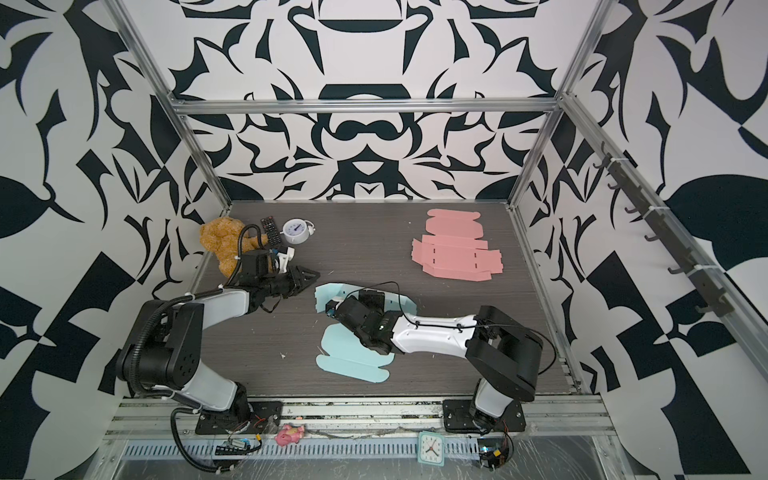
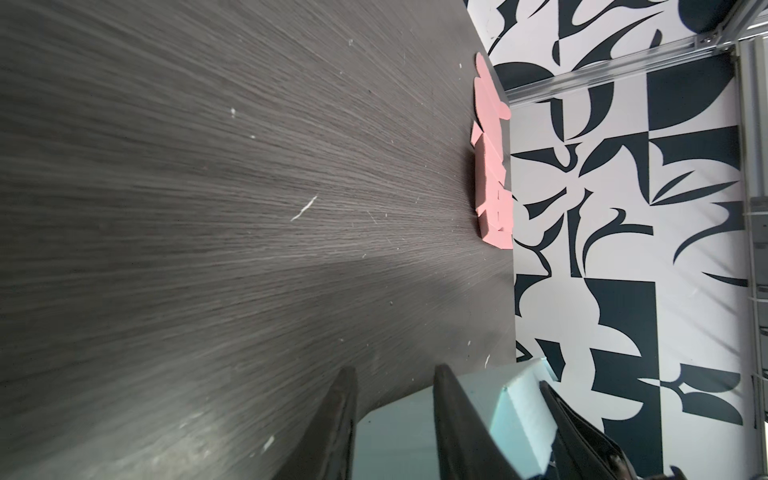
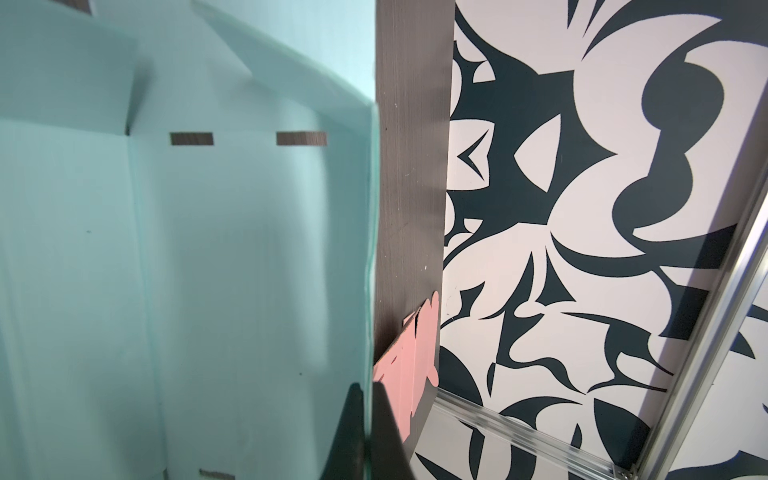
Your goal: Fold the paper box
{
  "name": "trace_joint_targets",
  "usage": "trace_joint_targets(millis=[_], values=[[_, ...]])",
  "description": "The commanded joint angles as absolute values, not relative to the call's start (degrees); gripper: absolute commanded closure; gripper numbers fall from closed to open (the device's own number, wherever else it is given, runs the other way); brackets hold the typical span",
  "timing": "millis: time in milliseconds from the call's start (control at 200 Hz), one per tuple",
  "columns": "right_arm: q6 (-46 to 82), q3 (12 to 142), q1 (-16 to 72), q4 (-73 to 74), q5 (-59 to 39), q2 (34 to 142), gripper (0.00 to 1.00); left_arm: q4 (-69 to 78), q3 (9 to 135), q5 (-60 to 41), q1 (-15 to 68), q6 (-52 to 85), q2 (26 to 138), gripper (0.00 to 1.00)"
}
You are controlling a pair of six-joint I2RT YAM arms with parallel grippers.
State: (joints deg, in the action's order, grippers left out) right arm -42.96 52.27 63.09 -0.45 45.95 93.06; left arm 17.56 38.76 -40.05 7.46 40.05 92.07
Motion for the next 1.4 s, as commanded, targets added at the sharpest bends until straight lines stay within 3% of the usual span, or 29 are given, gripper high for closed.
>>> trace_joint_targets(millis=[0, 1395], values=[[-43.9, 52.2, 63.4, 1.0, 47.3, 93.0, 1.00, 16.7, 40.1, -41.0, 7.8, 38.3, 94.4, 0.66], [-49.7, 49.5, 65.7, 8.2, 49.0, 94.0, 1.00, 20.5, 26.4, -40.4, 16.4, 39.4, 81.9, 0.63]])
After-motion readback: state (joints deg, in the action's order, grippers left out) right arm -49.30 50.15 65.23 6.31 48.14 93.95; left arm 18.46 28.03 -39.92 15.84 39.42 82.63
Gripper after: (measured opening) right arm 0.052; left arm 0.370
